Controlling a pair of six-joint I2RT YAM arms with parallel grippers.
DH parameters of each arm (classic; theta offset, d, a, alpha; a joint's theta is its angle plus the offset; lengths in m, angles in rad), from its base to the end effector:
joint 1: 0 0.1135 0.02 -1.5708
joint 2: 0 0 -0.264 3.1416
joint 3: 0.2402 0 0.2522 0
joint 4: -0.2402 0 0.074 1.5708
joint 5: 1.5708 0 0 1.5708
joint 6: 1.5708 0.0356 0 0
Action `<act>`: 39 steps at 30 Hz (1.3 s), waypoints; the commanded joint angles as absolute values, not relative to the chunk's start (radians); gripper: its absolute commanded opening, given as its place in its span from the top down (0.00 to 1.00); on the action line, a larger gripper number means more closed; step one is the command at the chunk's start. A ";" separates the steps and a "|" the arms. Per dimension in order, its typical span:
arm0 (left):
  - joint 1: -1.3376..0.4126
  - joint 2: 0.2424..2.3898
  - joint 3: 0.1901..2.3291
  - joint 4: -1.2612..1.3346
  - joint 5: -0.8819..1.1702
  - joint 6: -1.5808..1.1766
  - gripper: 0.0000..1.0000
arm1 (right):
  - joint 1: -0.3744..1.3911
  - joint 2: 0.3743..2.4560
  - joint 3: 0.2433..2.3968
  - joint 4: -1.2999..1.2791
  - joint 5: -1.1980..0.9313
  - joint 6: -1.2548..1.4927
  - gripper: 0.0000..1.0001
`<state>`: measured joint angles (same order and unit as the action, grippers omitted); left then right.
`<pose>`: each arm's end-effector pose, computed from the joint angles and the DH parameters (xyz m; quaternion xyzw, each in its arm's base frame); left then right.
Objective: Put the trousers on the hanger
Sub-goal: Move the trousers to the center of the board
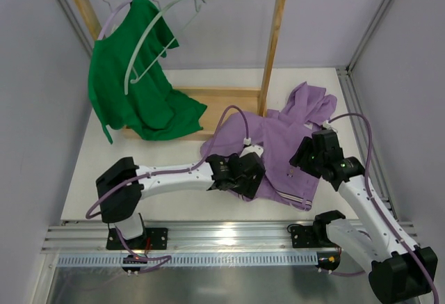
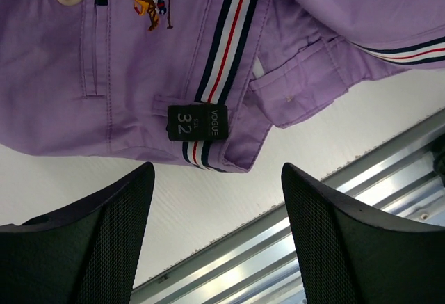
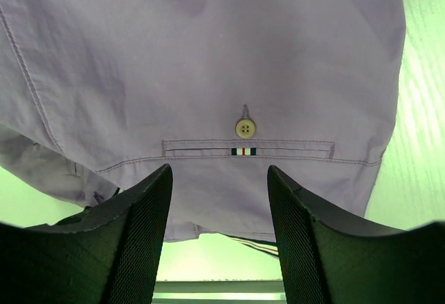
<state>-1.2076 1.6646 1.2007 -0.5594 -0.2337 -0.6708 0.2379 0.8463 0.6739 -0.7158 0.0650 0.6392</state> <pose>0.1310 -0.3216 0.2276 0.2232 0.9303 -0.1504 0.2491 0.1616 0.0368 0.2433 0.1984 0.9208 0.1143 0.3159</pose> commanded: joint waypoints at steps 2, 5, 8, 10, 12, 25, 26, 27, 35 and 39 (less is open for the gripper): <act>-1.207 1.716 1.232 -0.558 -0.284 -0.686 0.27 | 0.233 0.857 0.678 -0.686 0.038 0.709 0.40; -1.206 1.756 1.261 -0.578 -0.278 -0.692 0.32 | 0.233 0.856 0.673 -0.673 0.041 0.716 0.40; -1.207 1.776 1.263 -0.583 -0.288 -0.718 0.36 | 0.233 0.854 0.666 -0.672 0.044 0.721 0.40; -1.207 1.786 1.259 -0.580 -0.287 -0.727 0.38 | 0.235 0.856 0.663 -0.672 0.054 0.726 0.40; -1.207 1.795 1.265 -0.581 -0.291 -0.733 0.42 | 0.235 0.859 0.657 -0.666 0.052 0.727 0.40; -1.207 1.718 1.244 -0.753 -0.483 -0.811 1.00 | 0.233 0.905 0.637 -0.595 -0.063 0.677 0.40; -1.207 1.706 1.227 -0.770 -0.495 -0.834 1.00 | 0.233 0.910 0.635 -0.594 -0.069 0.675 0.40; -1.206 1.695 1.221 -0.787 -0.512 -0.850 1.00 | 0.235 0.911 0.637 -0.594 -0.064 0.678 0.40; -1.192 1.549 1.120 -0.845 -0.566 -0.948 1.00 | 0.233 0.925 0.660 -0.621 -0.086 0.663 0.39; -1.172 1.528 1.089 -0.868 -0.580 -0.974 1.00 | 0.241 0.928 0.683 -0.601 -0.176 0.566 0.39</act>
